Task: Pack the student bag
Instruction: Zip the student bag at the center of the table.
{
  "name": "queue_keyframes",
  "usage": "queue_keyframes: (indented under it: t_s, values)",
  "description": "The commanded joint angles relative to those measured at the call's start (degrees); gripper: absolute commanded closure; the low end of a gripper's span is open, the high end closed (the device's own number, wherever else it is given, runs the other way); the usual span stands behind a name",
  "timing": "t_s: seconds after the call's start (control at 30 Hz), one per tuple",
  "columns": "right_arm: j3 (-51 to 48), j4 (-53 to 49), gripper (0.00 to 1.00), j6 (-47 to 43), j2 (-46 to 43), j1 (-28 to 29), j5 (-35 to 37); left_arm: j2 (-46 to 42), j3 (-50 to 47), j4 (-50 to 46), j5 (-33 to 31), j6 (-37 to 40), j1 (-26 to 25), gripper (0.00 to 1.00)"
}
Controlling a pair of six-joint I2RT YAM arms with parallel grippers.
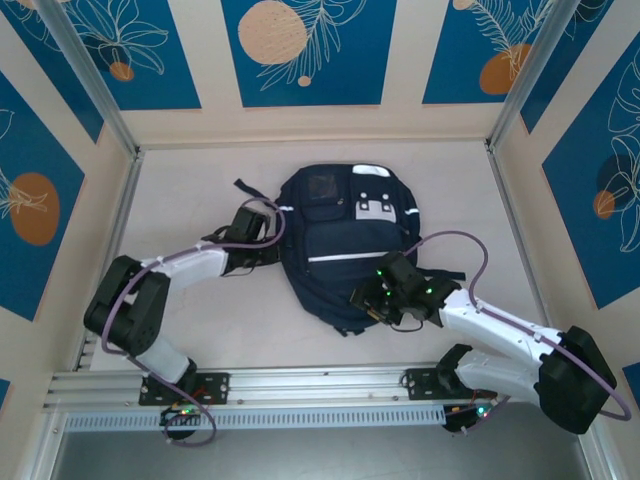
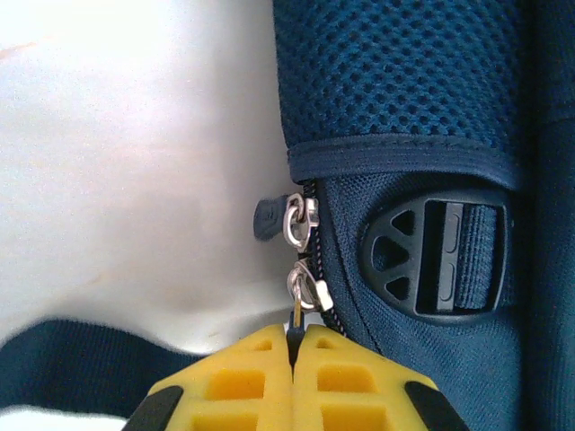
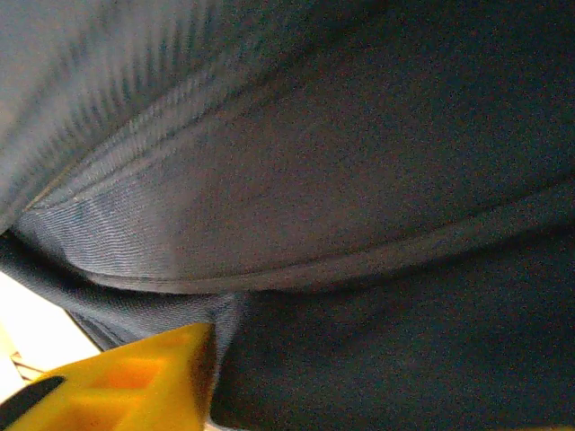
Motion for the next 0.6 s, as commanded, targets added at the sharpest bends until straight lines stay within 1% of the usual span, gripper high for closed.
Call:
queue_keyframes:
  t_s: [0.0, 0.03, 0.1, 0.2, 0.23, 0.3, 0.37, 0.4, 0.43, 0.47, 0.5, 0.53, 0.57]
  values:
    - [2.4, -0.53, 0.47, -2.57, -1.85, 0.82, 3.03, -5.55, -4.76, -2.68, -8.68, -3.48, 3.47, 1.0]
    - [2.62, -0.96, 0.46, -3.09, -2.61, 0.95, 3.63, -7.1, -5.97, -2.95, -10.06, -3.86, 3.94, 1.0]
    - [2.75, -2.12, 0.38, -4.43, -4.32, 1.09, 5.35, -9.9, -7.75, -4.57, -13.48, -4.23, 5.02, 1.0]
    - [2.29, -3.73, 0.31, -6.94, -6.3, 0.71, 7.58, -12.47, -8.72, -7.0, -18.98, -4.14, 5.78, 1.0]
    - [2.24, -4.29, 0.3, -7.64, -6.95, 0.45, 8.09, -12.85, -8.82, -7.15, -19.81, -3.85, 5.8, 0.95]
    - [2.12, -5.02, 0.29, -9.69, -8.24, -0.2, 8.12, -12.9, -8.24, -7.78, -19.81, -3.53, 5.87, 0.77]
    - [2.17, -4.98, 0.23, -12.21, -9.53, -0.4, 7.41, -12.87, -7.09, -8.56, -18.78, -3.33, 5.87, 0.57]
    - [2.47, -5.19, 0.21, -14.22, -10.25, -0.39, 7.16, -12.87, -6.57, -9.28, -18.71, -3.45, 5.86, 0.49]
    - [2.89, -5.81, 0.2, -15.51, -10.93, -0.41, 7.44, -13.12, -6.06, -10.15, -18.99, -3.59, 5.87, 0.45]
    - [3.49, -7.09, 0.23, -16.97, -11.74, -0.41, 8.34, -13.85, -5.75, -10.86, -19.24, -3.7, 5.86, 0.39]
    - [3.96, -7.66, 0.25, -18.79, -12.73, -0.41, 9.04, -15.1, -5.74, -11.2, -19.22, -3.78, 5.87, 0.25]
    - [4.02, -7.29, 0.04, -20.9, -13.74, -0.41, 9.01, -16.75, -5.93, -11.25, -18.75, -3.79, 5.87, 0.03]
    - [4.01, -6.71, 0.01, -22.94, -14.97, -0.45, 8.97, -18.9, -6.69, -9.85, -16.61, -2.81, 5.87, 0.0]
